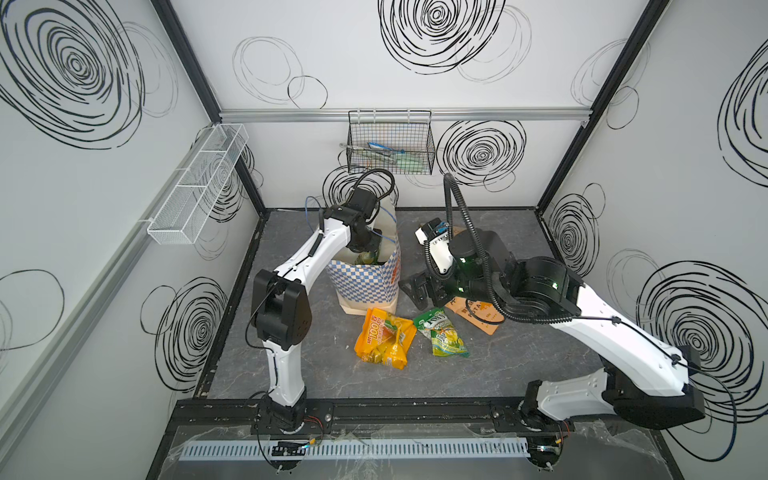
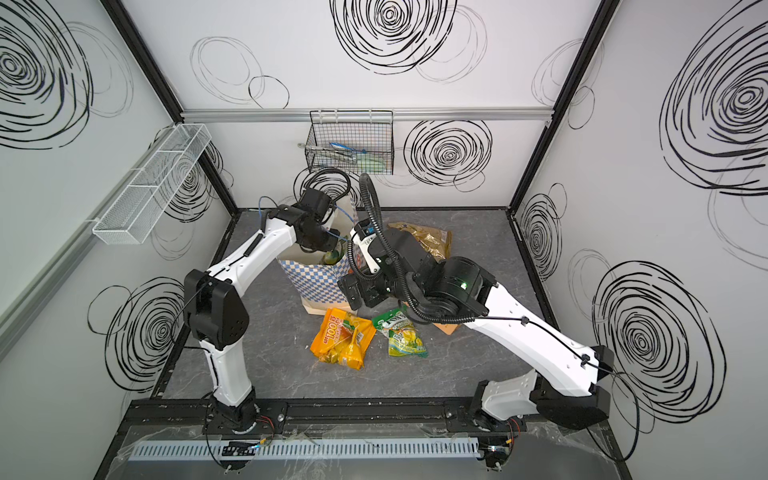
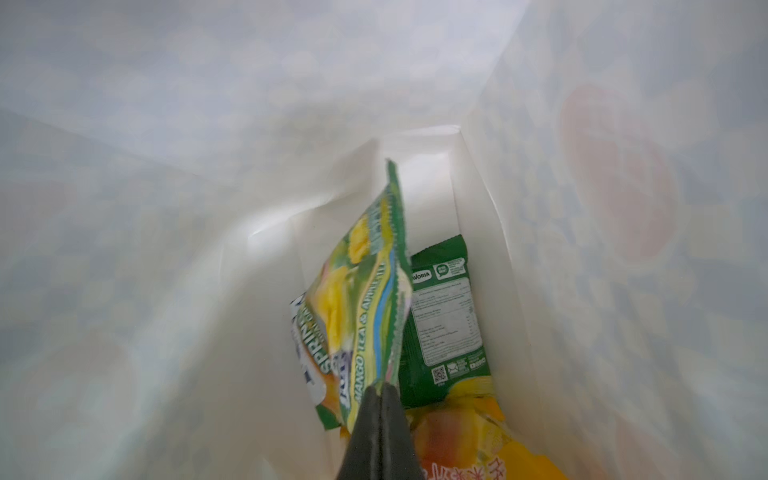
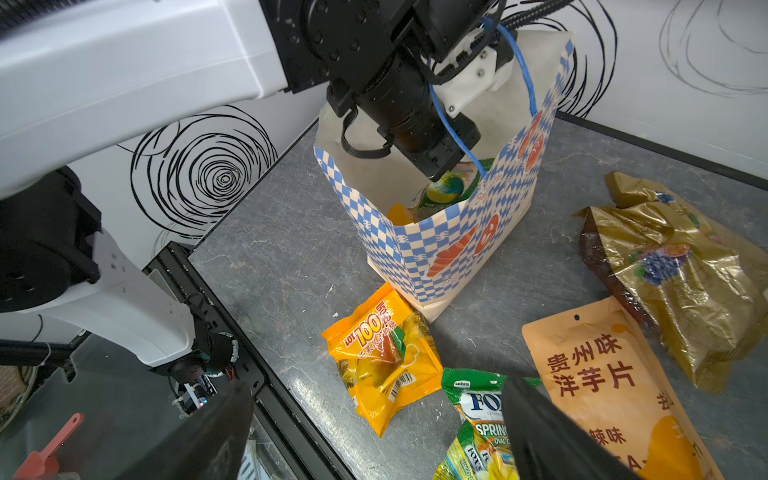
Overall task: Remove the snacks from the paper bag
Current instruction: 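Grasp a green Fox's bag with the left gripper and lift it out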
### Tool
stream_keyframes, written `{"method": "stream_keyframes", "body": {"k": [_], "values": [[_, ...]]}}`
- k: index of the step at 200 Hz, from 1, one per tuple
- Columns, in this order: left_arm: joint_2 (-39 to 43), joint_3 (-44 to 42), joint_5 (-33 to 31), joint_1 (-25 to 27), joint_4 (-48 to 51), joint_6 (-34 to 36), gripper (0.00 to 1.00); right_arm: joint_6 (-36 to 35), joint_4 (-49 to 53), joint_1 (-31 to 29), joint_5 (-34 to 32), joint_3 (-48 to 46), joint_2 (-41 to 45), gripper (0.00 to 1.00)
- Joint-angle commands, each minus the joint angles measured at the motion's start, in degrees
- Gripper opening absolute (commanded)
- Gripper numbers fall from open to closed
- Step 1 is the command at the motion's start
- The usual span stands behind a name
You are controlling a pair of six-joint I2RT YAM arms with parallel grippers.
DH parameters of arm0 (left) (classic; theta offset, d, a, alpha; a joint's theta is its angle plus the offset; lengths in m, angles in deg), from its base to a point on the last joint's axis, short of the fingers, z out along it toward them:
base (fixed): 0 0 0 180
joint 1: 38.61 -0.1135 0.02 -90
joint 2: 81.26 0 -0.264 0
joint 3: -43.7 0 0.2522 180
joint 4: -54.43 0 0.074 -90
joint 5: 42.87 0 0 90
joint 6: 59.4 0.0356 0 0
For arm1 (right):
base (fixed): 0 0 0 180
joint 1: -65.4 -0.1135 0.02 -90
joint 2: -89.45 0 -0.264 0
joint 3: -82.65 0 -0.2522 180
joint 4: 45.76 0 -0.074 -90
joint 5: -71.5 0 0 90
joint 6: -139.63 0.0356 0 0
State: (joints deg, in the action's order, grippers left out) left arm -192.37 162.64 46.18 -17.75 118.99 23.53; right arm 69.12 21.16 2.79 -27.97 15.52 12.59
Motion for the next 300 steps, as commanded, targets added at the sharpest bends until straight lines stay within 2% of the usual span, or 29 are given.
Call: {"method": "stream_keyframes", "body": {"k": [1, 73, 122, 172, 223, 300], "values": [[2.90, 4.01, -1.31, -0.54, 2.19, 0.98, 0.00, 0.29, -0.83, 0.21, 0.00, -0.34, 1.50, 0.97], [3.25, 11.07, -4.37, -0.62, 5.68, 1.82, 0.00, 0.22, -0.97, 0.29, 0.25, -0.19, 1.29, 0.97], [1.60, 18.99, -6.21, -0.59, 9.03, 2.72, 0.00, 0.21, -1.18, 0.29, 0.33, -0.45, 1.34, 0.97], [2.73, 19.97, -6.57, -0.29, 8.72, 2.42, 0.00, 0.23, -1.40, 0.30, 0.33, -0.65, 1.45, 0.97], [4.00, 23.48, -12.02, -1.52, 8.81, 2.24, 0.00, 0.12, -1.75, 0.31, 0.73, -0.76, 1.52, 0.97], [7.37, 28.67, -6.62, -3.31, 6.52, 0.23, 0.00, -0.06, -2.28, 0.39, 0.17, -0.67, 1.83, 0.97]]}}
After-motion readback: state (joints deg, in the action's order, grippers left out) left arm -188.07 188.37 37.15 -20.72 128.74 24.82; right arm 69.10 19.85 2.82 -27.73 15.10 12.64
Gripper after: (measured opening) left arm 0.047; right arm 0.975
